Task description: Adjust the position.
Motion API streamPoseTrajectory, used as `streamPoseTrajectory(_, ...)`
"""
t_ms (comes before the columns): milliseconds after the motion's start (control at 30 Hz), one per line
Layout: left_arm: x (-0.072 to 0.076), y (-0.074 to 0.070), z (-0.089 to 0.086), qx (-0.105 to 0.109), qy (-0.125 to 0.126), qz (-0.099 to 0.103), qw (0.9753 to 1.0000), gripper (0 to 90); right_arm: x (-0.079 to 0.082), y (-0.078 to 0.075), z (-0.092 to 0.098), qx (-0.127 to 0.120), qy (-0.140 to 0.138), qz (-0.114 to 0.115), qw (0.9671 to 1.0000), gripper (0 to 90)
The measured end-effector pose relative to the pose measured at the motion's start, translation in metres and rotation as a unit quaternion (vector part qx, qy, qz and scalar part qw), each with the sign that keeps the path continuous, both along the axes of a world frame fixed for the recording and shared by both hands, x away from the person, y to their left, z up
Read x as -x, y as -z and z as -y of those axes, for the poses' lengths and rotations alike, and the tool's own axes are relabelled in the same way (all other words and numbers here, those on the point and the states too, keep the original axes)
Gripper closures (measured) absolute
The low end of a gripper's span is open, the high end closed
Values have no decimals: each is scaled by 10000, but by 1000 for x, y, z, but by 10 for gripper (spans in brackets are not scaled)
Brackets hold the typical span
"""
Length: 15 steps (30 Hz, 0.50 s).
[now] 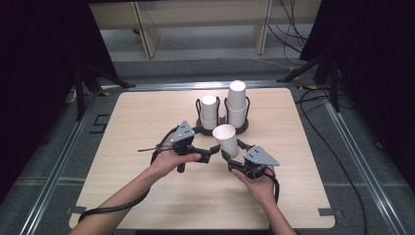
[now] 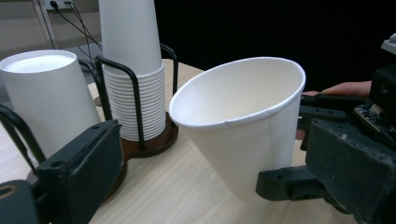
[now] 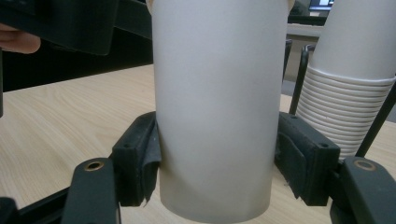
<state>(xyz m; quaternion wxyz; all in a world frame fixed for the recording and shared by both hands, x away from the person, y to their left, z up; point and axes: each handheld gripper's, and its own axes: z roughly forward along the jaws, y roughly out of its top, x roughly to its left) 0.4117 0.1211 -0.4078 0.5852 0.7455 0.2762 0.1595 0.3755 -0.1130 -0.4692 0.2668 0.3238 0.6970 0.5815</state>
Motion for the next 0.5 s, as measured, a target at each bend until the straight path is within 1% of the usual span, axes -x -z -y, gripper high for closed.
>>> streamPoseTrajectory(33,-1,0,1,0,7,-23,10000,39,0,0,0,16,2,-8,10000,354)
streamPoseTrajectory(67,-2,1,3,48,22,-39,10000,39,-1,0,-1,-5,-40,-8,10000,354)
streamPoseTrajectory(100,-3,2,5,31,24,-101,9999,39,-1,0,-1,85,12,51,10000,354)
streamPoseTrajectory(133,-3,2,5,31,24,-101,9999,40,-1,0,-1,85,12,51,10000,354)
streamPoseTrajectory(167,-4,3,6,61,22,-169,9998,40,-1,2,-3,-22,66,88,9999,354)
streamPoseTrajectory(200,-4,3,7,71,21,-201,9998,40,0,1,-3,37,-16,-34,10000,354)
streamPoseTrajectory(233,-5,4,8,81,34,-230,9997,40,-2,2,-2,85,11,112,9999,354)
streamPoseTrajectory(267,-6,5,10,87,38,-253,9996,40,-3,2,-3,125,15,170,9998,354)
streamPoseTrajectory(300,-6,5,11,56,20,-280,9996,40,-3,2,-3,125,15,170,9998,354)
streamPoseTrajectory(333,-8,7,13,100,43,-298,9995,40,-2,2,-5,-11,-27,16,10000,354)
streamPoseTrajectory(367,-8,7,13,100,43,-298,9995,40,-1,1,-4,82,-24,-64,9999,354)
streamPoseTrajectory(400,-8,7,14,71,8,-330,9994,40,-1,1,-4,99,-8,-71,9999,354)
streamPoseTrajectory(433,-9,8,14,91,30,-348,9993,40,-1,1,-4,99,-8,-71,9999,354)
streamPoseTrajectory(500,-10,9,16,83,28,-438,9990,40,-1,1,-5,69,-12,-1,10000,354)
